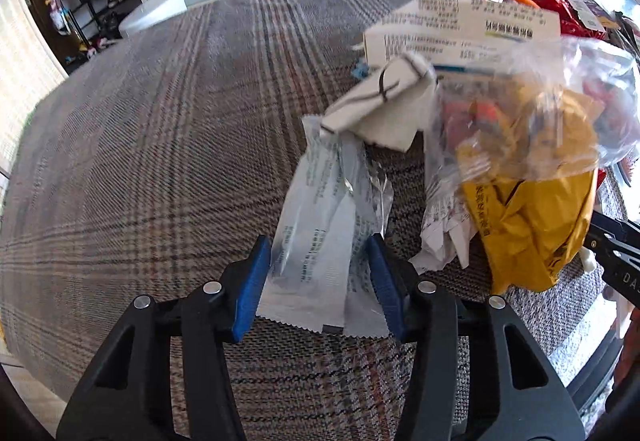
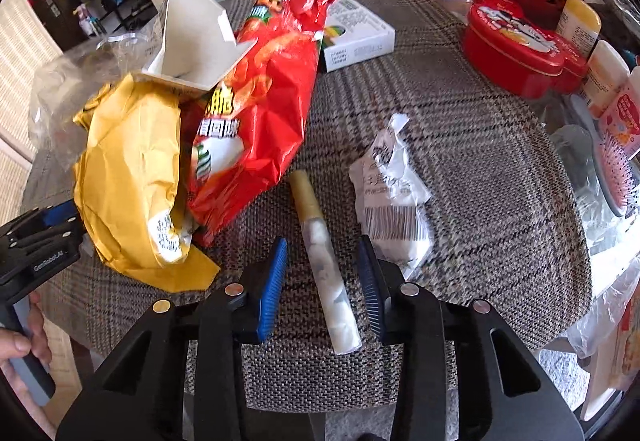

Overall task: Collect trash
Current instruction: 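Grasp the white wrapper strip with the left tool while the right tool grasps the white-and-yellow tube, then carry both items down over the gray bin and open both tools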

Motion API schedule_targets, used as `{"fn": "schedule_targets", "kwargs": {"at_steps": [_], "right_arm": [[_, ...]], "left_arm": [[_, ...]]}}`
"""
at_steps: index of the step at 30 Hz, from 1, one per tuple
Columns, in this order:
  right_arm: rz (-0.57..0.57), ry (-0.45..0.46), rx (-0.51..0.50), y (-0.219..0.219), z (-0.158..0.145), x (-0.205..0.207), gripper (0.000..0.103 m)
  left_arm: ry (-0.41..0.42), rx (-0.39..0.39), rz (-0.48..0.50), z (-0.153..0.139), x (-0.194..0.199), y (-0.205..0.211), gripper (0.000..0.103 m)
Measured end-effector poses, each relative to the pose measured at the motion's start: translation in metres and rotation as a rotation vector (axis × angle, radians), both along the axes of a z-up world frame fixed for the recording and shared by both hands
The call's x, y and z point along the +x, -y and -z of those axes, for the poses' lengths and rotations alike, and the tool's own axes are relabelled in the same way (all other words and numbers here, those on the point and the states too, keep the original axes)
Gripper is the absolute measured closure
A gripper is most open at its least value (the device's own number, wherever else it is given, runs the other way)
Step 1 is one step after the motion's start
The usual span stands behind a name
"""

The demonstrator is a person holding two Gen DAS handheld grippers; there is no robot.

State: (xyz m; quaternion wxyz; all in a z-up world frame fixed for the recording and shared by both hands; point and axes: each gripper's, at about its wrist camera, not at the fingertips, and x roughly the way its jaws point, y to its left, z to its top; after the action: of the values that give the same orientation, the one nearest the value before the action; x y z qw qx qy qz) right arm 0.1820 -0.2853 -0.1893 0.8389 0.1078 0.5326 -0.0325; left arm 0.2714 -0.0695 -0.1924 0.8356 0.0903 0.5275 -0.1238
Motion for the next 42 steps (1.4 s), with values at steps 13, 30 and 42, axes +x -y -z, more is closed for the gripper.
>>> {"fn": "schedule_targets", "kwargs": {"at_steps": [13, 30, 42], "right_arm": [[0.029, 0.013, 0.062, 0.001, -0.001, -0.037, 0.089], [-0.065, 0.090, 0.093, -0.046, -0.015, -0.160, 0.089], [-0.104, 0.042, 0.127, -0.077, 0.021, -0.198, 0.089]], "left_arm": [[-0.014, -0.047, -0.035, -0.007, -0.032, -0.026, 0.082], [0.077, -0.120, -0.023, -0.025, -0.207, -0.036, 0.085], [-0.030, -0.108, 0.022, 0.043, -0.280, -0.011, 0.084]]}}
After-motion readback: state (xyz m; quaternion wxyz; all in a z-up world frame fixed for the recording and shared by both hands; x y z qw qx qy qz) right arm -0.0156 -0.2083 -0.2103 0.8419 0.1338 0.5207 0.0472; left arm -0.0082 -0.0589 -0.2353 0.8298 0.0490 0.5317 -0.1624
